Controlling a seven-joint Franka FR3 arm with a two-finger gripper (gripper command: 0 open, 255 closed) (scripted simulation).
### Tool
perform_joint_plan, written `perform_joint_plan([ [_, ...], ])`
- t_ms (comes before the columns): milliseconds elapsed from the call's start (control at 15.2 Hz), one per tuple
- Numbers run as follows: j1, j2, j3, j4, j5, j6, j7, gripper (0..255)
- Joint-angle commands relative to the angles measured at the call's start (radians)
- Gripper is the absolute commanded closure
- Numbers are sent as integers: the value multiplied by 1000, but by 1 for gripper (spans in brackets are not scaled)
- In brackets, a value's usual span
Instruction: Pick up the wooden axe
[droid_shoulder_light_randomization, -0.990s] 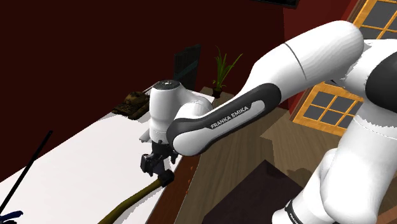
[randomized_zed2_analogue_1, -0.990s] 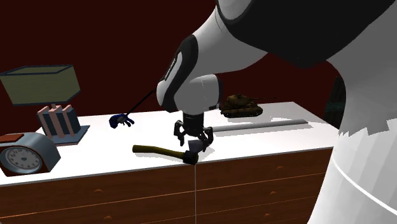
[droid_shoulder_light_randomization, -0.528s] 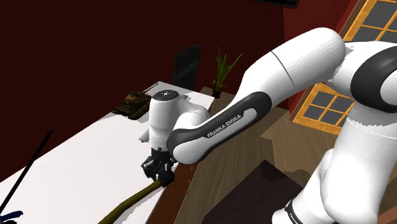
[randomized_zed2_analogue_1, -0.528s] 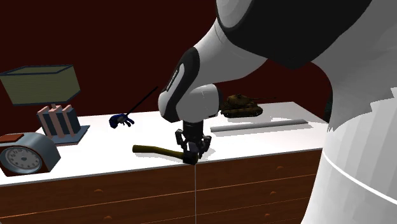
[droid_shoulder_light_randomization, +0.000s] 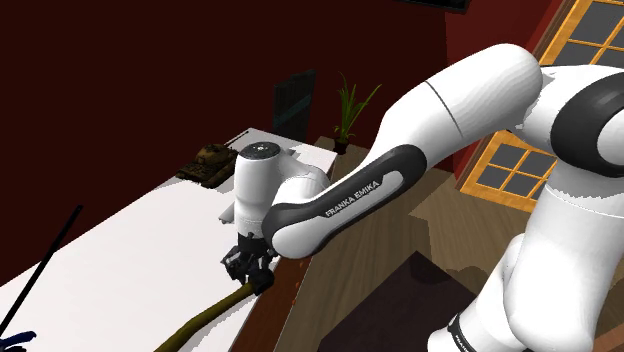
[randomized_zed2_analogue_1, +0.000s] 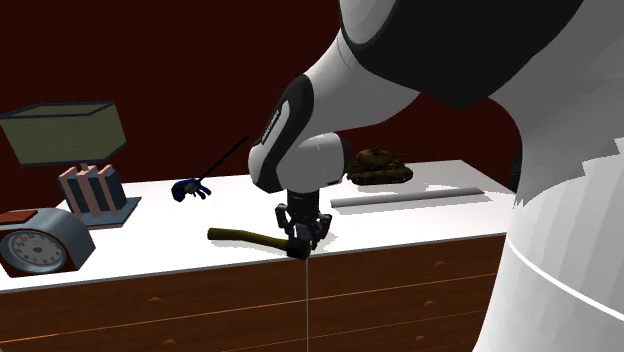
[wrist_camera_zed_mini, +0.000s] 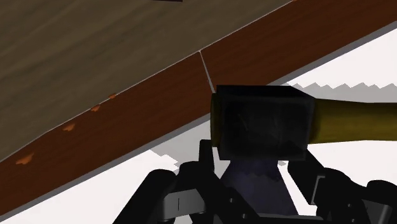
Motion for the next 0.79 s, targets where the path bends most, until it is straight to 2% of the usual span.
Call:
perform_joint_plan([
  [0, -1, -1, 0, 0, 1, -1, -3, 255],
  [726, -15, -103, 15, 44, 65, -136, -45, 255],
])
